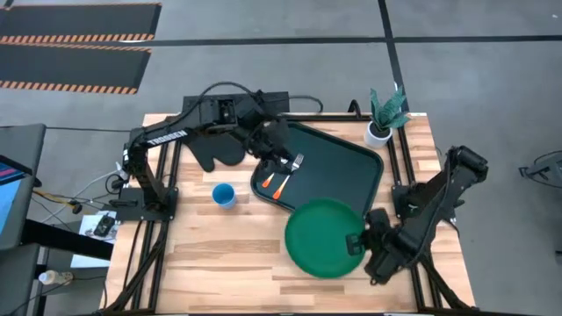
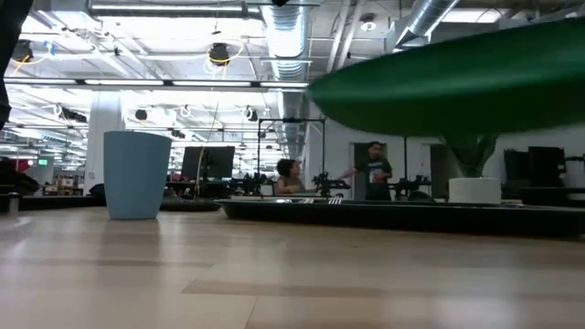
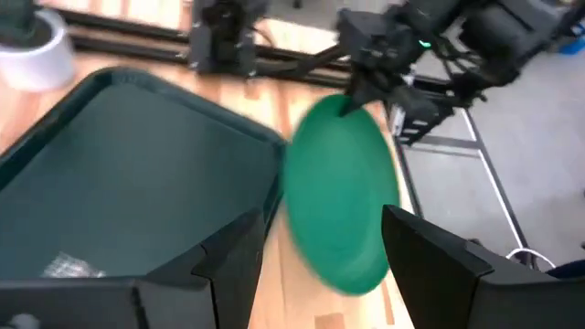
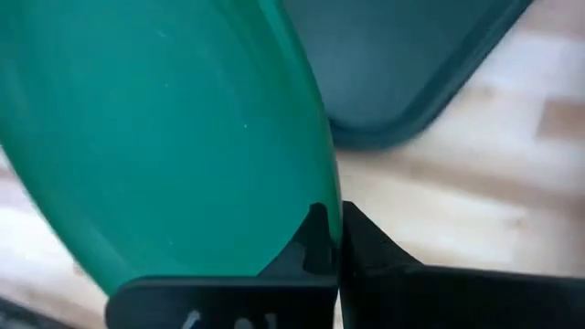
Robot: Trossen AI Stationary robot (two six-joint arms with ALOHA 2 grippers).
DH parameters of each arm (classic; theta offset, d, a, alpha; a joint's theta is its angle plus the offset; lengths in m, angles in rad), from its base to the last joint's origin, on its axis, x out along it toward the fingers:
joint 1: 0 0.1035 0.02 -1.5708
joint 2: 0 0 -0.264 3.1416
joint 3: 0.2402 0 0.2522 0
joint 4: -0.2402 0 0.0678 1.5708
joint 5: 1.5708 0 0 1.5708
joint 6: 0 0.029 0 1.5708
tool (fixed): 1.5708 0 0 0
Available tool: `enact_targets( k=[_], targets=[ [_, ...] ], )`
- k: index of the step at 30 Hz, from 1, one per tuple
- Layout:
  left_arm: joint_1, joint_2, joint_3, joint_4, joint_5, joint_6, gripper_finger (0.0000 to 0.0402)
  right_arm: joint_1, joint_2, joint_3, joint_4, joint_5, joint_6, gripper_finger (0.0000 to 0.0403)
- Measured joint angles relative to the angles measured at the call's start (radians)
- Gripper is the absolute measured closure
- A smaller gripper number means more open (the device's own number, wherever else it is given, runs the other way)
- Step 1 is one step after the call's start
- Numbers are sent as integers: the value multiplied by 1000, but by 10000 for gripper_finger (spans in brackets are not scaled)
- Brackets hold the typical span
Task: Pick and place plate/cup/fork/spoon on tray
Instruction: Put the green plate to the right of the orange fork and orange spoon on the black serving tray
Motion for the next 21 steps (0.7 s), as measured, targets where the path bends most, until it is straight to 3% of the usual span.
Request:
enact_targets(
  k=[7,14,21],
  targets=[
    [-24,3,-111,63,-1,23,194,-118,-83,1,-60,111,-141,399],
    [-24,4,-280,234,1,-25,194,-240,-154,1,-33,196,-350,397],
    [-24,4,-354,245,-73,-26,194,-306,-175,1,21,186,-492,399]
  ],
)
